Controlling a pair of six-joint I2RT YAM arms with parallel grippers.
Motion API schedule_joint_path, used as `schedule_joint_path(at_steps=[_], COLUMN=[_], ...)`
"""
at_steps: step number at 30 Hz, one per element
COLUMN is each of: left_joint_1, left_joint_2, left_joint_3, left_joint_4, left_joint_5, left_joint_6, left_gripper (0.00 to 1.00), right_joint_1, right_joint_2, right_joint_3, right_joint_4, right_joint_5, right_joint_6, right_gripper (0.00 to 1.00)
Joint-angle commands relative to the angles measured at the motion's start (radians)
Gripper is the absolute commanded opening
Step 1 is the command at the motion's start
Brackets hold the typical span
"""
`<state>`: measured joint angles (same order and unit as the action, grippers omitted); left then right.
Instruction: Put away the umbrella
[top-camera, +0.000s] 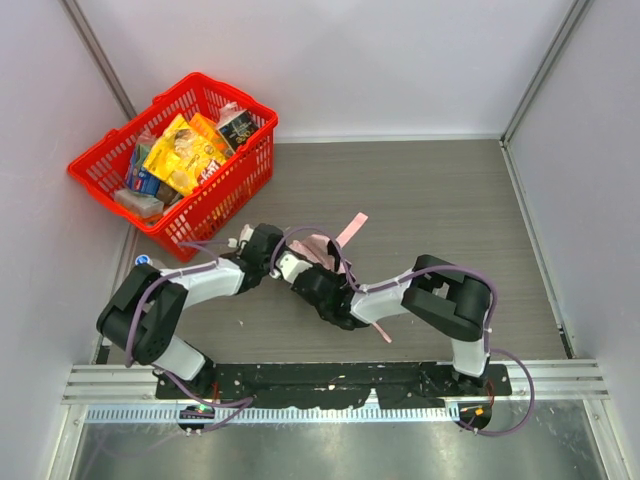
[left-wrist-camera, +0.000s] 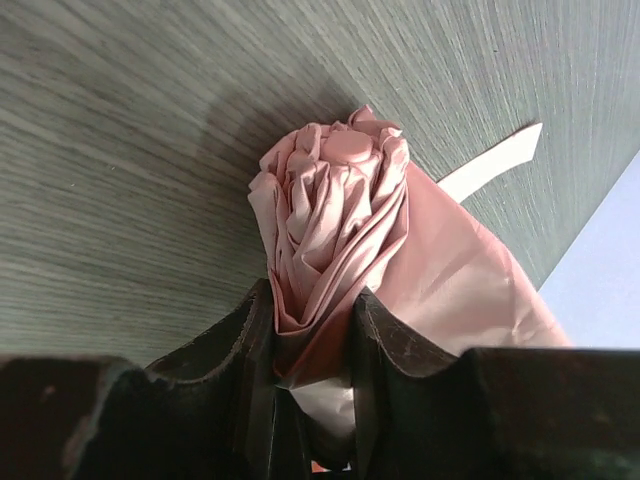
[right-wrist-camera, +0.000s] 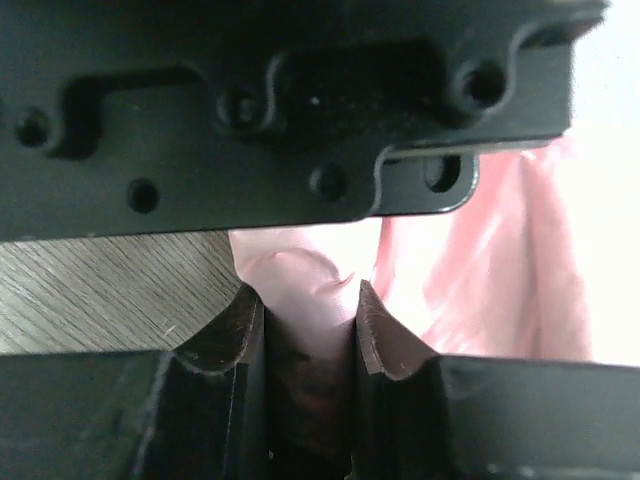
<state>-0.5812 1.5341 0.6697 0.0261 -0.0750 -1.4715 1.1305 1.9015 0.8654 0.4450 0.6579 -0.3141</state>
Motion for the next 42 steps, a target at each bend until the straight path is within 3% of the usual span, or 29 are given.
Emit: schedule_joint_path(at_steps=[1, 3, 7, 10, 13, 22, 28, 35, 39, 42], left_joint_1=[-0.012, -0.006, 0.009, 0.030, 0.060, 0.086, 0.089, 0.089, 0.087, 0.086], left_joint_2=[0.020, -0.005, -0.043, -0.074, -0.095, -0.221, -0.148, -0.008, 0.026, 0.038], left_joint_3=[-0.102, -0.107, -0.123, -0.169, -0.215, -0.308, -0.230, -0.122, -0.079, -0.082], left_joint_4=[-0.259, -0.224, -0.122, 0.021, 0.145, 0.291, 0.138, 0.058, -0.063, -0.069], left_joint_5=[0.014, -0.008, -0.026, -0.008, 0.027, 0.024, -0.019, 0.000, -0.049, -0.068], left_joint_6=[0.013, 0.022, 0.050, 0.066, 0.089, 0.194, 0.105, 0.043, 0.046, 0.105], left_gripper=[0.00, 0.06, 0.60, 0.88, 0.99, 1.00, 1.00, 0.99, 0.90, 0.63], right_joint_1=[-0.032, -0.043, -0.069, -0.130, -0.202, -0.423, -0.482, -0.498, -0.502, -0.502], right_joint_2=[0.068, 0.076, 0.045, 0.027, 0.031, 0.136, 0.220, 0.255, 0.255, 0.255], right_joint_3=[-0.029, -0.039, -0.088, -0.124, -0.135, -0.079, -0.045, -0.020, -0.011, 0.001], right_joint_4=[-0.054, -0.074, -0.071, -0.062, -0.052, -0.060, -0.006, 0.020, 0.009, -0.025], right_joint_5=[-0.033, -0.105, -0.300, -0.530, -0.723, -1.275, -1.452, -1.502, -1.509, -1.508], right_joint_6=[0.070, 0.120, 0.213, 0.272, 0.311, 0.507, 0.636, 0.665, 0.655, 0.638], right_gripper=[0.01, 0.01, 0.01, 0.01, 0.01, 0.01, 0.01, 0.01, 0.01, 0.01])
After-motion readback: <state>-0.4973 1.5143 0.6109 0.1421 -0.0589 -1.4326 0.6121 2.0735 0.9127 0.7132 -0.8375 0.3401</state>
